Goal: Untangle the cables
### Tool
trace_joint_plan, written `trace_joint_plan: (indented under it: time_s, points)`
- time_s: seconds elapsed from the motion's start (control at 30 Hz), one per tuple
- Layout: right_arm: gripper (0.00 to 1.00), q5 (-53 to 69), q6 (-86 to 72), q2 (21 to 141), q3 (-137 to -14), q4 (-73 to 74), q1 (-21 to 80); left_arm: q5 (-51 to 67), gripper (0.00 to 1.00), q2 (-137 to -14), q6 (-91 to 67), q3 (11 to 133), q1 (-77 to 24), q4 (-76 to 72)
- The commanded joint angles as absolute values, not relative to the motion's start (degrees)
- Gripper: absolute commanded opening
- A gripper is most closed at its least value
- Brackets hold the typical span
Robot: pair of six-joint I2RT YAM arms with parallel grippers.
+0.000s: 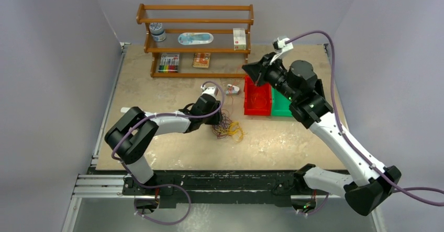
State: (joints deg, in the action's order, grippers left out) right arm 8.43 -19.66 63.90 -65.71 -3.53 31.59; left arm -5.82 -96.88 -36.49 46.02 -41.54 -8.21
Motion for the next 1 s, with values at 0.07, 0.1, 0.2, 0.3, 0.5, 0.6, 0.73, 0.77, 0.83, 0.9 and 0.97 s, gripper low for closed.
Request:
trace_joint_plan:
  time_s: [0.07,0.1,0.2,0.3,0.5,0.6,0.73,0.77,0.83,0.9,0.97]
  points:
    - [0.00,0.2,-14.3,60.4,-72.8,-3.8,31.6,-7.2,0.38,-98.9,-36.9,44.4,-42.0,-6.8]
    - [0.00,-0.2,-13.8,60.3,-73.4,-3.7,31.6,-7.3,0.38,-99.0,-36.9,44.4,-42.0,-6.9]
    - [0.00,-1.1,-12.3,60.2,-74.9,-3.2,31.6,-7.3,0.37,-99.3,-37.0,44.5,-42.1,-7.0]
    - [0.00,-2.2,-10.9,59.3,-75.2,-3.8,31.6,-7.4,0.37,-99.6,-37.1,44.5,-42.1,-7.2]
    - [0.00,-7.2,-9.5,56.4,-74.5,-8.4,31.6,-7.6,0.37,-100.1,-37.2,44.6,-42.1,-7.3]
    - [0.00,-9.1,-8.4,55.8,-74.9,-9.7,31.6,-7.7,0.37,-100.1,-37.1,44.5,-42.0,-7.2]
    - [0.00,-10.6,-6.7,55.9,-75.6,-10.0,31.6,-8.0,0.37,-100.1,-37.0,44.5,-42.1,-6.9]
    - [0.00,-11.0,-6.2,55.9,-75.7,-10.1,31.6,-8.1,0.37,-100.0,-37.0,44.6,-42.1,-6.9]
    - [0.00,-12.0,-5.5,55.9,-75.5,-10.2,31.6,-8.2,0.37,-99.9,-37.1,44.6,-42.1,-6.8]
    - [0.00,-13.5,-4.9,55.8,-75.2,-10.4,31.6,-8.3,0.37,-99.6,-37.0,44.6,-42.1,-6.8]
    - [0.00,-14.9,-4.5,55.6,-74.8,-10.5,31.6,-8.5,0.37,-99.3,-37.0,44.7,-42.1,-6.6]
